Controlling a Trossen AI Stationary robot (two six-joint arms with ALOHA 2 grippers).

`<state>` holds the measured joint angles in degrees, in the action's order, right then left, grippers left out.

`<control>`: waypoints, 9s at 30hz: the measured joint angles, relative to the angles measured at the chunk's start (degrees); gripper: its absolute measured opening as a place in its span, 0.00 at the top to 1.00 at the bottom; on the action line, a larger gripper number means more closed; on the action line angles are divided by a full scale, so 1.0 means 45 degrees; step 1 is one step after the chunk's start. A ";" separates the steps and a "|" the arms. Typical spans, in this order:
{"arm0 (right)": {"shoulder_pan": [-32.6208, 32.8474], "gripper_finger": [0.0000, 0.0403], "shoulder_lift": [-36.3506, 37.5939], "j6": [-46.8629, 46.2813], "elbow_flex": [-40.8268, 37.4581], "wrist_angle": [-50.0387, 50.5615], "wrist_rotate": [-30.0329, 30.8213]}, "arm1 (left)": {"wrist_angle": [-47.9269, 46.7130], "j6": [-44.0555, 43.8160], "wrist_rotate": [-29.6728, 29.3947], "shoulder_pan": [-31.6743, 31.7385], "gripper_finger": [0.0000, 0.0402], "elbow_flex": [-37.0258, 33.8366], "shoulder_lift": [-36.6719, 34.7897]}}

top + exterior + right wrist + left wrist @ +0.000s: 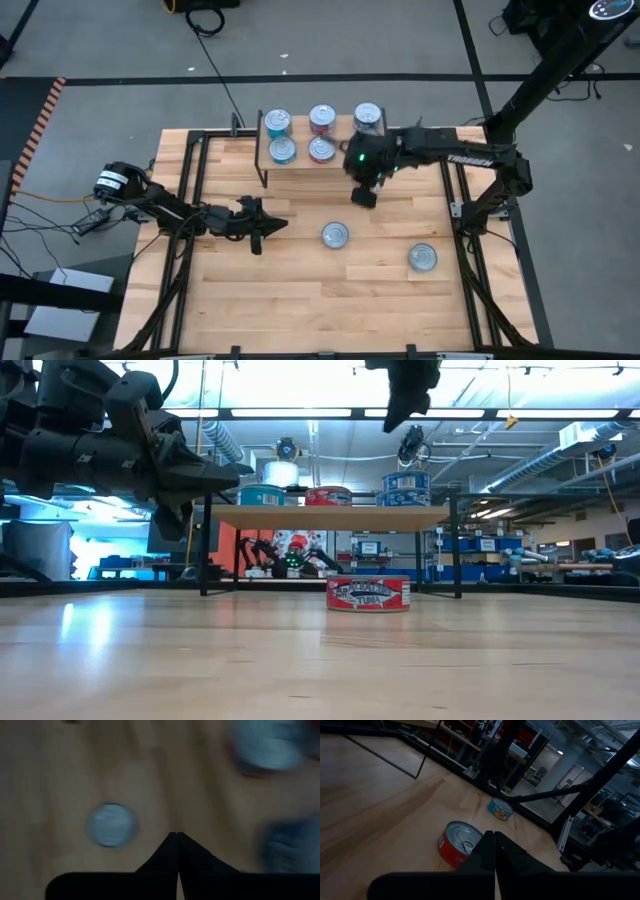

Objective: Stack canned seafood by type on shelf
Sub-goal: Stack the yellow and blue tuna can on top of the other yellow and blue tuna can

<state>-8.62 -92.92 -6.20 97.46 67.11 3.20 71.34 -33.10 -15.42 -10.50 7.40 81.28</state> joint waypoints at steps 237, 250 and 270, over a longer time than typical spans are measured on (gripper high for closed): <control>0.8818 0.99 -0.0416 -1.1105 -1.3107 -1.6464 0.1897 | -0.8761 0.2543 0.1146 -0.0656 1.00 1.1288 0.8645; 0.8934 0.99 -0.0339 -1.1134 -1.2783 -1.7812 0.1496 | -0.8886 0.2555 0.1161 -0.0670 1.00 1.1293 0.8650; 0.8702 0.99 -0.0371 -0.8281 -1.2223 -1.6130 0.1030 | -0.8760 0.2618 0.1418 -0.0670 1.00 1.1303 0.8650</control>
<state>30.55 -94.59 -43.47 42.46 -5.48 7.83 31.92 -21.32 -9.04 -13.52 58.26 120.20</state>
